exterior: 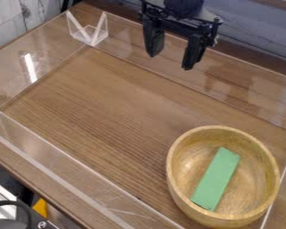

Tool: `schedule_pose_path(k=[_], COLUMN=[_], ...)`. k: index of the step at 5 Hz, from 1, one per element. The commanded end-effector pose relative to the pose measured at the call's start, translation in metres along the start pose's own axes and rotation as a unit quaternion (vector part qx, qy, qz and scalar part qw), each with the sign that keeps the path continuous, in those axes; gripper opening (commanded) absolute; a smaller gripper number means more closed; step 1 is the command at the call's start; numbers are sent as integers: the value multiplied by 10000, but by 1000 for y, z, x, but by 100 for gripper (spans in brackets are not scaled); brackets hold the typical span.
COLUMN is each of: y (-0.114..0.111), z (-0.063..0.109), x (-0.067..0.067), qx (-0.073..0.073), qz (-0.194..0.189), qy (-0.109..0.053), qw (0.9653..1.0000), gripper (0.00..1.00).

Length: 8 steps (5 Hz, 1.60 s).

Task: Remove the green block from inside the brown bowl and put it on the table

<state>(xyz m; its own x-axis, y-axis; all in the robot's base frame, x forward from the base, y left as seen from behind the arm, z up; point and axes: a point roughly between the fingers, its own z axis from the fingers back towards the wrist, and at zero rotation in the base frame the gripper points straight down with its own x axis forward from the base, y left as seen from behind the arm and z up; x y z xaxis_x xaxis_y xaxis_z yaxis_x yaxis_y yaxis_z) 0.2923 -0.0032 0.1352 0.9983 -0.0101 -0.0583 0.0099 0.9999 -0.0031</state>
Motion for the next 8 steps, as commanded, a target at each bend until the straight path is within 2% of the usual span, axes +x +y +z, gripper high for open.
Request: schedule_pose_path(k=[1, 2, 3, 4, 5, 7, 8], y=[-19, -59, -110, -147, -126, -115, -112], z=[0, -14, -34, -52, -52, -76, -77], x=[-12, -44, -76, -95, -94, -82, -78], qx=[-50, -167, -196, -231, -225, -190, -186], qz=[114, 145, -229, -324, -216, -354, -347], qy=[77, 302, 417, 409, 226, 163, 165], qw=[9999, 9993, 9987, 9984, 9993, 9991, 9991], gripper=[100, 100, 100, 100, 100, 100, 100])
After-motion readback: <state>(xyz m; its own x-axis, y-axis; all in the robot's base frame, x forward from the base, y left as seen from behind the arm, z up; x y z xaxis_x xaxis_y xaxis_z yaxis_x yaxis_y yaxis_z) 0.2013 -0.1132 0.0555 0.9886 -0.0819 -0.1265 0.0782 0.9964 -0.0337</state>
